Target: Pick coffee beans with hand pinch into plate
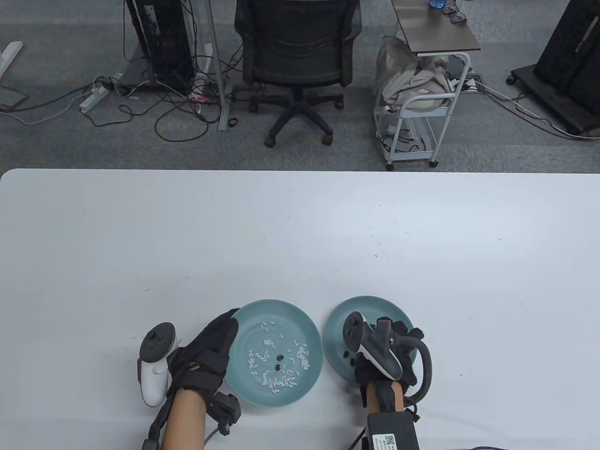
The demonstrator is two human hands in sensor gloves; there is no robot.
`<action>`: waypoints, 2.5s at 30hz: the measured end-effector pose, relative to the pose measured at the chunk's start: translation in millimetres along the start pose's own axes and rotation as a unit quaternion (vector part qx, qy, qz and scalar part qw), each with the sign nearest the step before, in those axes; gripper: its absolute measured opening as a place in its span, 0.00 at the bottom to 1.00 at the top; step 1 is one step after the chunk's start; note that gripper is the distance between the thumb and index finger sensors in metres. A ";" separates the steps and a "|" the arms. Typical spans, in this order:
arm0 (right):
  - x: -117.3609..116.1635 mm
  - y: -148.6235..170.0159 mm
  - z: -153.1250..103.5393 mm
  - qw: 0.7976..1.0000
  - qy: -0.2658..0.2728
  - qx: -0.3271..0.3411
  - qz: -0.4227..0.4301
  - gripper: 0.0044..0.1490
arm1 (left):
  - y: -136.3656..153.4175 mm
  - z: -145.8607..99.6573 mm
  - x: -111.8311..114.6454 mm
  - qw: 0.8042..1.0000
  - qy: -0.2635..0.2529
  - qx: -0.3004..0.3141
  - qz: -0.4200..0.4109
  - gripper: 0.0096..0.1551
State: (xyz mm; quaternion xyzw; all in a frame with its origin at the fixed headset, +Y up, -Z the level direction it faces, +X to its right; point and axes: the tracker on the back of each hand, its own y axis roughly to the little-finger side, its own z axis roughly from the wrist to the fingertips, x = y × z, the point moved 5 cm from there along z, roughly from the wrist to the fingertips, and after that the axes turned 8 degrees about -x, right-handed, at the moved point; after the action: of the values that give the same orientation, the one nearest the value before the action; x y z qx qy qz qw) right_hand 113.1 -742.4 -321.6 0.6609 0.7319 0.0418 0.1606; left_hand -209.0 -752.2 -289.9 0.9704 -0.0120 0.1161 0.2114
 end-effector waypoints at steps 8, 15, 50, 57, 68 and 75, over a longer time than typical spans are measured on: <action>-1.4 -8.2 -1.1 0.999 0.004 0.007 -0.041 0.22 | -0.1 0.3 0.2 1.000 -0.001 0.001 0.006 0.31; -1.7 -5.8 -0.8 1.000 0.000 0.004 -0.031 0.22 | -0.2 0.4 1.1 1.000 0.002 0.001 0.003 0.31; 99.9 -49.1 -103.6 0.927 0.166 0.227 0.249 0.26 | 1.5 0.1 -1.8 1.000 -0.001 -0.004 -0.002 0.31; 82.3 -84.2 -110.7 0.942 0.128 0.262 0.166 0.23 | 1.5 1.3 -0.8 1.000 0.004 -0.007 -0.002 0.31; 69.6 -103.9 -118.8 0.949 0.101 0.277 0.111 0.24 | 1.4 2.0 0.5 1.000 0.010 -0.008 -0.004 0.31; 67.7 -114.9 -126.6 0.948 0.129 0.281 0.080 0.23 | 3.5 3.1 -0.2 1.000 0.019 -0.009 -0.020 0.31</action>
State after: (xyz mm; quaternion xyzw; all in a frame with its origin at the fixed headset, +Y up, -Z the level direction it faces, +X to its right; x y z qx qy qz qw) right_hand -38.3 -671.0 -245.6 0.7247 0.6730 -0.0680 -0.1315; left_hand -208.8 -756.6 -291.2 0.9660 0.0099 0.1301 0.2230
